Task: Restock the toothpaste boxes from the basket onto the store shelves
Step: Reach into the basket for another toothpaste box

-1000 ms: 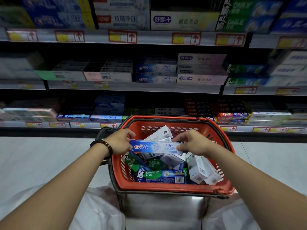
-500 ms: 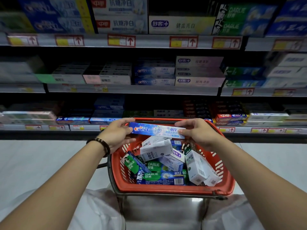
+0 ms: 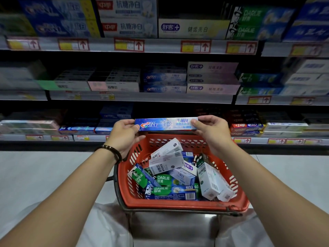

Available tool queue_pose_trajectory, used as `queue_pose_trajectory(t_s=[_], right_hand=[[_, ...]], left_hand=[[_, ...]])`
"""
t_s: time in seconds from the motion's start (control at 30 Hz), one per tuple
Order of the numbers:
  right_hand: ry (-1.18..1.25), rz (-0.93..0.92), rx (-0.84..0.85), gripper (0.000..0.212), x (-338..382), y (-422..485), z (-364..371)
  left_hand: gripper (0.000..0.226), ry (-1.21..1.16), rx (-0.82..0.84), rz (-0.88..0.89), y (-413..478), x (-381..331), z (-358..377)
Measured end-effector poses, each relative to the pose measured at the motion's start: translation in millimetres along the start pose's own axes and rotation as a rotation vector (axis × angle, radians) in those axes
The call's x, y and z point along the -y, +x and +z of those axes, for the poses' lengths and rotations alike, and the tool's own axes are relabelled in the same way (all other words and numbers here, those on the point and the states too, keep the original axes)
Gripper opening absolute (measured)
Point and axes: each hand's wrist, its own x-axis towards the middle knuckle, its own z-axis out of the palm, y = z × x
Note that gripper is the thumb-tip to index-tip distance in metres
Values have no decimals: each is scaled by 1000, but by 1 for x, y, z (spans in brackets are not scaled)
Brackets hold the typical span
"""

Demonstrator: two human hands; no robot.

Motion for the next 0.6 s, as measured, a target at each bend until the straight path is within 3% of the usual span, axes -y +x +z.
queue_pose_trajectory(t_s=[0.1,0.2,0.3,0.6], right_hand=[[47,12,-34,30,2,-1,3],[58,9,-67,22,5,-1,5],[68,-25,-101,15,6,0,7],[47,-111,-130,10,15,-3,8]], left_hand=[[30,3,-21,51,-1,-2,3],[9,-11,-48,112,-2,-4,8],[12,-13,-77,176,-3,-6,12],[16,288,-199,408,5,-9,3]])
